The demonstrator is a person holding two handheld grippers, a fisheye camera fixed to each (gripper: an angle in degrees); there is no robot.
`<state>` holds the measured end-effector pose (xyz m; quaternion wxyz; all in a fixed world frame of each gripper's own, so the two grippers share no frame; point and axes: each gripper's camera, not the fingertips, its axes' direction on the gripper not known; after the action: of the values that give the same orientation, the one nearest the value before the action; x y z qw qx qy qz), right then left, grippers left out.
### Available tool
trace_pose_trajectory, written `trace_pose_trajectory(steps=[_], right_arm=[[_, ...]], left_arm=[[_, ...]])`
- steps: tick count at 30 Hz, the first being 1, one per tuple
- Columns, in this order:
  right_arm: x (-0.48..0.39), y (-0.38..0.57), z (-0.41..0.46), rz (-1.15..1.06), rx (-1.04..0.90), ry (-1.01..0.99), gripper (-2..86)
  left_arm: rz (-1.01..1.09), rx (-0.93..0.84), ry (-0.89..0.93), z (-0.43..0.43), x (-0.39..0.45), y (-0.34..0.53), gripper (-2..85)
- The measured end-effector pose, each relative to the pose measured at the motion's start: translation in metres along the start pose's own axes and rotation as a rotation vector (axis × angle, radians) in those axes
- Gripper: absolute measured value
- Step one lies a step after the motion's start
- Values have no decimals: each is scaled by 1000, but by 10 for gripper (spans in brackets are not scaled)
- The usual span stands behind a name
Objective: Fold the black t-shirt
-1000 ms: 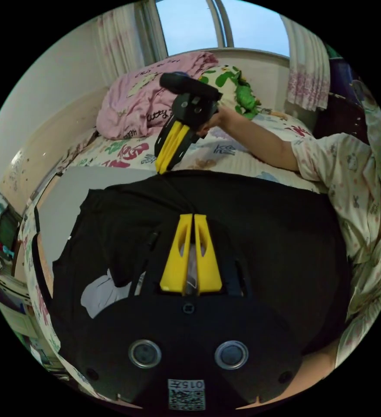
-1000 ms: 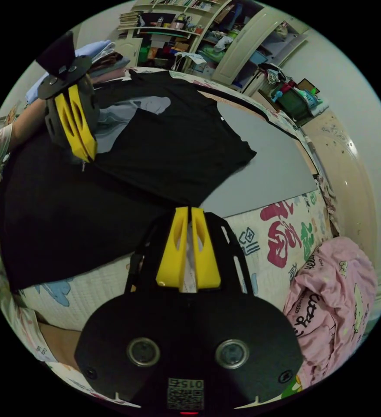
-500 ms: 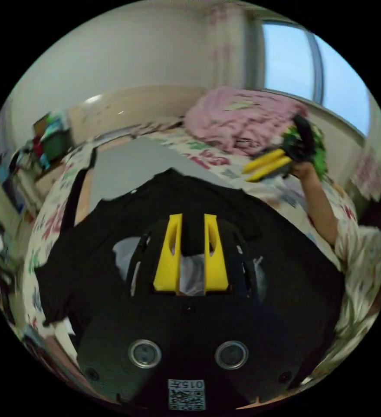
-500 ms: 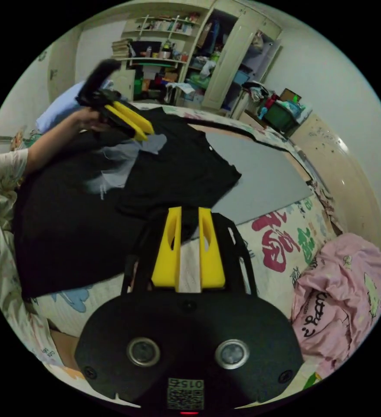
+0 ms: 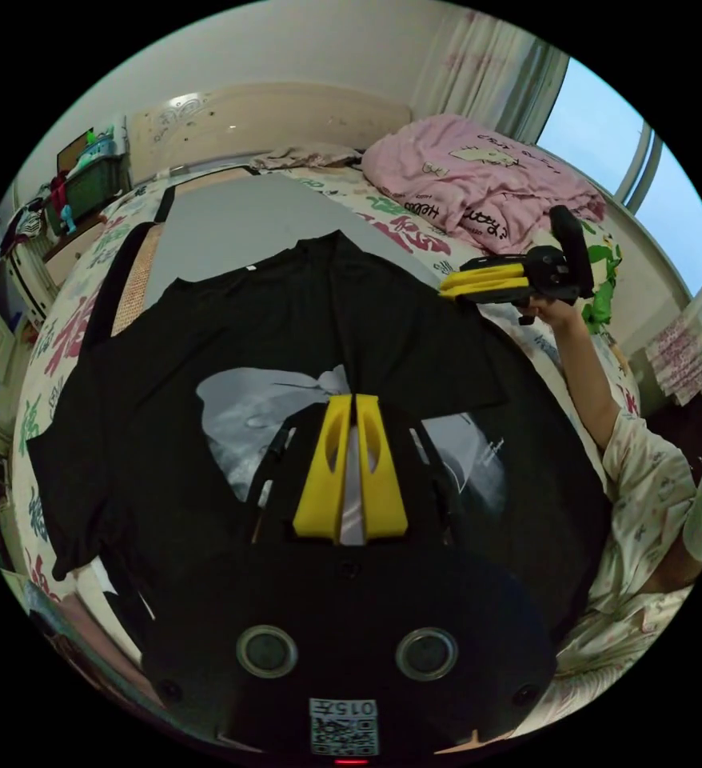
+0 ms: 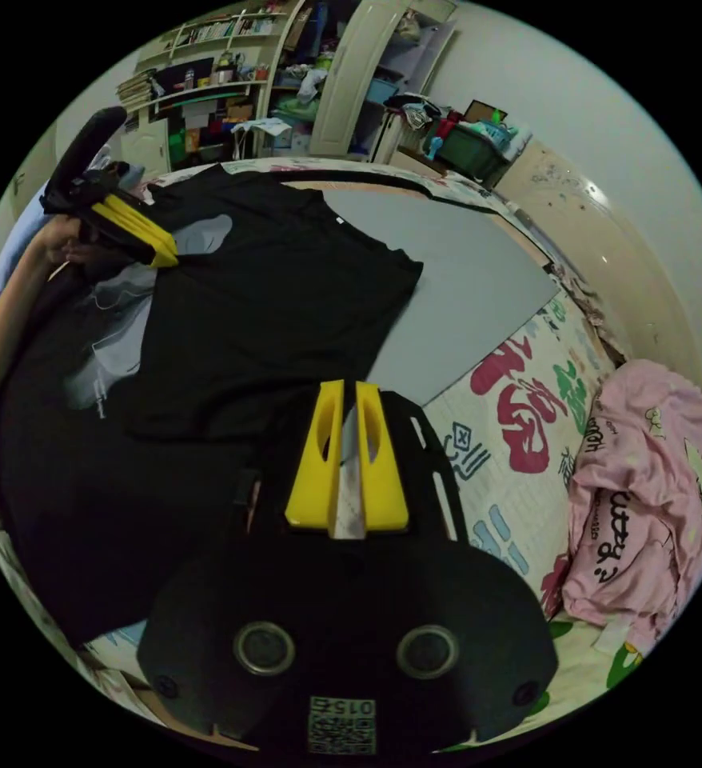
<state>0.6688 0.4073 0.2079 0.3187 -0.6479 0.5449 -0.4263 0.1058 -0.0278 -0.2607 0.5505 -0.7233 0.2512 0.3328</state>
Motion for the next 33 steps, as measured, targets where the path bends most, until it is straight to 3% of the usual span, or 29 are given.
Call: trace_pose_trajectory(steps=[7,10,14,18,25,33], right_arm=[[19,22,5,-4,-59,59,1],[27,41,-16,-20,-13,87,40],[3,88,-87,-307,214,-175,71],[-36,140,-106,-646,190,-243,89],[-34,161,-66,-667,11,-232,69],[-12,200,-92,-662,107,-294,-6]], left_arm=[[18,-51,-53,9,4,-5,-1],[16,-52,-59,10,4,-6,1],[14,-48,-56,11,4,-6,2],[15,-44,-52,14,5,-5,3],[22,-35,-67,17,10,-2,4],[29,-6,-75,15,18,2,3]])
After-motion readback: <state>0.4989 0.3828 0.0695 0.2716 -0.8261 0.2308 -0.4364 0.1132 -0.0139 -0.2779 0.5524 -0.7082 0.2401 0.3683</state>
